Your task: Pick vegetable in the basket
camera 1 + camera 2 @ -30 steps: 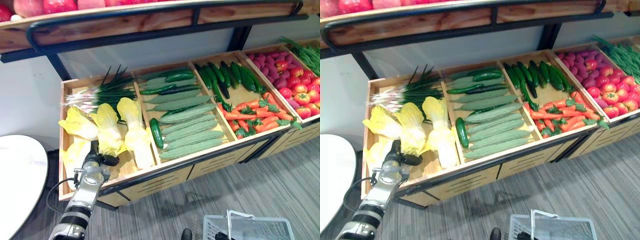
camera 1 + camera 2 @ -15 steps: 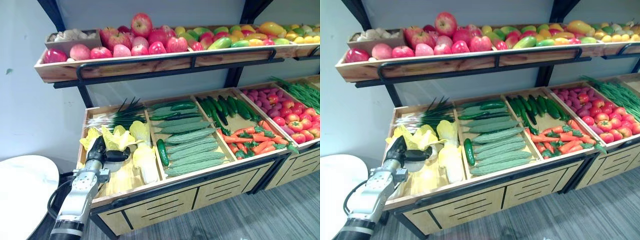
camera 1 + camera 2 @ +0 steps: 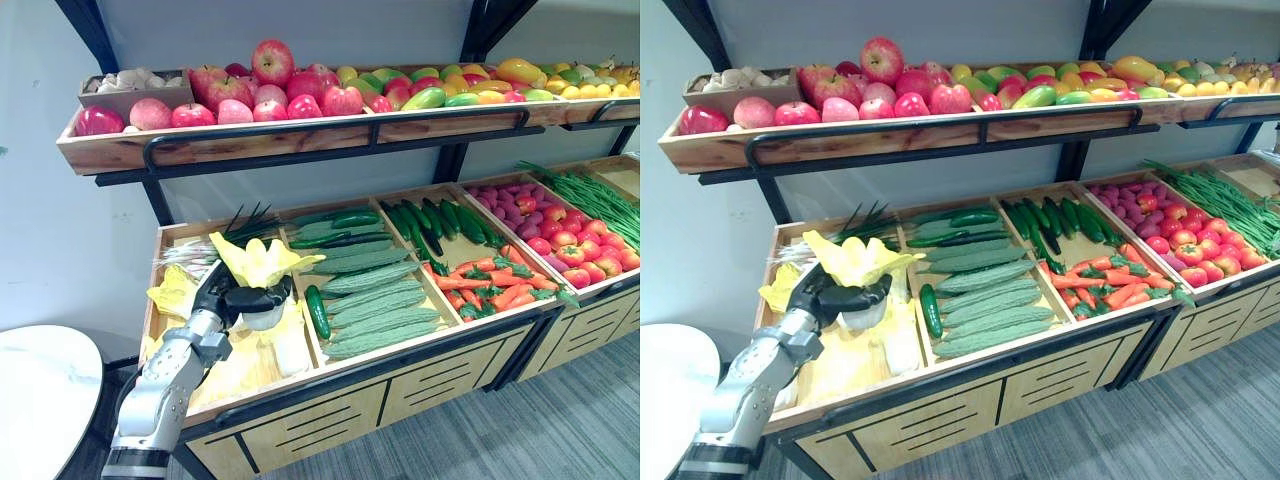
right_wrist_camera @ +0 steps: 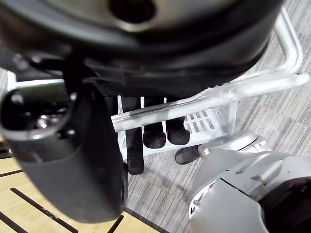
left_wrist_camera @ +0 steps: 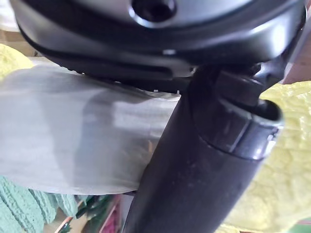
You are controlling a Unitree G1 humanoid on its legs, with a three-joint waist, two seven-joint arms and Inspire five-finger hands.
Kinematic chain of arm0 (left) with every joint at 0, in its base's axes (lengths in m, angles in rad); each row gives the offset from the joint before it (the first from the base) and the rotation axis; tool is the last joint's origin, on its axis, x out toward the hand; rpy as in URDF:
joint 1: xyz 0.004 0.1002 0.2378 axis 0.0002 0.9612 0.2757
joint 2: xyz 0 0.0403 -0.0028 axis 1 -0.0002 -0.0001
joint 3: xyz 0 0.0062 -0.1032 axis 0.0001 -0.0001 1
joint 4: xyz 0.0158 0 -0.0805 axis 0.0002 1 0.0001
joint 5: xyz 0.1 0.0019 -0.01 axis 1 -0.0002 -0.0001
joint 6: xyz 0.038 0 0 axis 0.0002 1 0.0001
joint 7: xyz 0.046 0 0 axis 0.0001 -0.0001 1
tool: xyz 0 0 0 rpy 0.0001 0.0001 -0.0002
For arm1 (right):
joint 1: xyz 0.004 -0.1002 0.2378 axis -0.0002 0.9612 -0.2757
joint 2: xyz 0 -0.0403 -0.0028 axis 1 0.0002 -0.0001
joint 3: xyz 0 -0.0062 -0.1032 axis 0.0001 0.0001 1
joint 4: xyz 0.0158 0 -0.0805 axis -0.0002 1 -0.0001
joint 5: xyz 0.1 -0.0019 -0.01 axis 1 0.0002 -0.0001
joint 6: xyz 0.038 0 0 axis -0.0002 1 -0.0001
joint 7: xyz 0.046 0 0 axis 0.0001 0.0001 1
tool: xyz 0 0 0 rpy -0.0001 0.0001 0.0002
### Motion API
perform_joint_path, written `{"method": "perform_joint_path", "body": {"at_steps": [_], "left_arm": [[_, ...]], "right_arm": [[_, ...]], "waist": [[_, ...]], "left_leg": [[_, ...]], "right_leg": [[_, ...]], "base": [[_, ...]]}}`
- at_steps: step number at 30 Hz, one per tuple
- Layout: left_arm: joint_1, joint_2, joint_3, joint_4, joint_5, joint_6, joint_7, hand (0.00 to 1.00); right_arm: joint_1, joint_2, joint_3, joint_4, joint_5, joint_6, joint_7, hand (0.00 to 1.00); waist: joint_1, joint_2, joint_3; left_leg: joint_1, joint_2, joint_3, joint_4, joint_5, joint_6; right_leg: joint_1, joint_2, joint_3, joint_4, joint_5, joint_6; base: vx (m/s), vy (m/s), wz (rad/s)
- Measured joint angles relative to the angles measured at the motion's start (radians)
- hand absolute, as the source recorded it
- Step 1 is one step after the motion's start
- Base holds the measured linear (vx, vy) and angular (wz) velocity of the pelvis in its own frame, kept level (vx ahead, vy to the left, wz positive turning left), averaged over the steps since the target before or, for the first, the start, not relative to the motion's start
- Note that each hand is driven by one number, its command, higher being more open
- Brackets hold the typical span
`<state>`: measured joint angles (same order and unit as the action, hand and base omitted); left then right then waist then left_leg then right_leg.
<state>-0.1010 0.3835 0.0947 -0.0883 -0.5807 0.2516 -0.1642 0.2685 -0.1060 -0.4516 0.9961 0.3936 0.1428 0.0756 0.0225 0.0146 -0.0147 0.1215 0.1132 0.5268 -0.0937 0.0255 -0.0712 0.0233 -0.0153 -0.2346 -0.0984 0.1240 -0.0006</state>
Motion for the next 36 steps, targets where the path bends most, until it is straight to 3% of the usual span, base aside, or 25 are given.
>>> {"method": "perform_joint_path", "body": {"at_steps": [9, 15, 17, 18, 19, 20, 21, 22, 24, 25, 28, 32, 36], "left_arm": [[-0.001, 0.010, -0.072, 0.000, 0.000, 0.020, -0.057, 0.00], [-0.004, 0.059, -0.122, 0.006, -0.017, 0.023, -0.077, 0.00], [-0.013, 0.058, -0.117, 0.006, -0.025, 0.023, -0.052, 0.00], [-0.013, 0.059, -0.111, 0.006, -0.030, 0.024, -0.037, 0.00], [-0.013, 0.059, -0.102, 0.007, -0.037, 0.025, -0.012, 0.00], [-0.014, 0.057, -0.096, 0.005, -0.039, 0.025, -0.007, 0.00], [-0.015, 0.047, -0.087, 0.004, -0.040, 0.024, -0.002, 0.00], [-0.017, 0.040, -0.088, -0.002, -0.039, 0.024, 0.000, 0.00], [-0.026, 0.037, -0.089, -0.027, -0.039, 0.024, 0.001, 0.00], [-0.031, 0.037, -0.088, -0.045, -0.039, 0.021, 0.003, 0.00], [-0.039, 0.036, -0.095, -0.072, -0.039, 0.020, 0.007, 0.00], [-0.042, 0.036, -0.126, -0.086, -0.039, 0.020, 0.006, 0.00], [-0.045, 0.042, -0.122, -0.125, -0.036, 0.016, -0.019, 0.00]], "right_arm": [[0.011, -0.006, 0.004, 0.001, -0.007, -0.014, 0.001, 0.00], [0.007, -0.043, -0.031, 0.022, 0.003, -0.045, 0.012, 0.00], [-0.003, -0.066, -0.039, 0.041, 0.006, -0.046, 0.013, 0.00], [-0.013, -0.076, -0.039, 0.049, 0.006, -0.046, 0.014, 0.00], [-0.033, -0.096, -0.041, 0.062, 0.006, -0.047, 0.023, 0.00], [-0.044, -0.108, -0.048, 0.063, 0.007, -0.047, 0.030, 0.00], [-0.063, -0.133, -0.076, 0.063, 0.006, -0.047, 0.039, 0.00], [-0.077, -0.155, -0.082, 0.063, 0.006, -0.049, 0.042, 0.00], [-0.079, -0.158, -0.079, 0.046, 0.008, -0.050, 0.047, 0.00], [-0.076, -0.135, -0.078, 0.029, 0.022, -0.049, 0.046, 0.00], [-0.043, -0.066, -0.074, -0.066, 0.051, -0.046, 0.058, 0.00], [-0.012, -0.050, -0.073, -0.138, 0.100, -0.042, 0.067, 0.00], [-0.007, -0.047, -0.016, -0.318, 0.120, -0.001, 0.070, 0.00]], "waist": [[-0.009, 0.000, -0.014], [-0.066, 0.003, -0.015], [-0.070, -0.005, 0.001], [-0.063, -0.010, 0.014], [-0.051, -0.018, 0.027], [-0.049, -0.015, 0.039], [-0.035, 0.003, 0.059], [-0.027, 0.032, 0.063], [-0.028, 0.056, 0.067], [-0.029, 0.049, 0.071], [-0.032, 0.003, 0.082], [-0.036, 0.001, 0.079], [-0.033, -0.002, 0.078]], "left_leg": [[0.007, -0.001, 0.003, 0.000, -0.005, -0.005], [0.017, 0.000, 0.027, 0.006, -0.011, -0.009], [-0.003, 0.026, 0.045, 0.129, -0.061, -0.018], [-0.041, 0.056, 0.002, 0.269, -0.107, 0.008], [-0.100, 0.075, -0.123, 0.432, -0.131, 0.047], [-0.122, 0.074, -0.194, 0.500, -0.143, 0.067], [-0.141, 0.056, -0.330, 0.550, -0.213, 0.045], [-0.141, 0.033, -0.432, 0.524, -0.245, 0.015], [-0.136, 0.016, -0.512, 0.421, -0.218, 0.015], [-0.119, 0.026, -0.486, 0.378, -0.233, -0.007], [-0.084, 0.016, -0.391, 0.307, -0.223, 0.002], [-0.052, -0.015, -0.311, 0.250, -0.200, 0.019], [-0.021, -0.034, -0.261, 0.227, -0.197, 0.025]], "right_leg": [[0.004, 0.001, 0.012, 0.000, 0.000, 0.000], [-0.006, 0.009, 0.048, 0.000, -0.003, 0.005], [-0.015, 0.016, 0.105, 0.013, -0.007, -0.001], [-0.019, 0.020, 0.142, 0.030, -0.015, -0.012], [-0.023, 0.027, 0.203, 0.055, -0.019, -0.019], [-0.023, 0.025, 0.235, 0.069, -0.023, -0.023], [-0.028, 0.041, 0.297, 0.093, -0.027, -0.028], [-0.042, 0.065, 0.345, 0.112, -0.028, -0.029], [-0.064, 0.103, 0.391, 0.138, -0.028, -0.027], [-0.083, 0.120, 0.419, 0.163, -0.033, -0.020], [-0.125, 0.098, 0.440, 0.186, -0.038, -0.004], [-0.135, 0.059, 0.448, 0.150, -0.005, 0.027], [-0.132, 0.035, 0.448, 0.124, 0.016, 0.042]], "base": [[0.00, -0.005, -0.01], [-0.01, -0.029, -0.16], [0.03, -0.044, -0.60], [0.07, -0.123, -1.21], [0.06, -0.102, -1.24], [0.07, -0.045, -1.57], [0.04, 0.067, -1.60], [0.04, 0.095, -1.58], [0.01, 0.134, -1.16], [0.00, 0.130, -0.90], [-0.04, 0.091, -0.78], [0.01, 0.133, -0.55], [0.04, 0.126, -0.31]]}}
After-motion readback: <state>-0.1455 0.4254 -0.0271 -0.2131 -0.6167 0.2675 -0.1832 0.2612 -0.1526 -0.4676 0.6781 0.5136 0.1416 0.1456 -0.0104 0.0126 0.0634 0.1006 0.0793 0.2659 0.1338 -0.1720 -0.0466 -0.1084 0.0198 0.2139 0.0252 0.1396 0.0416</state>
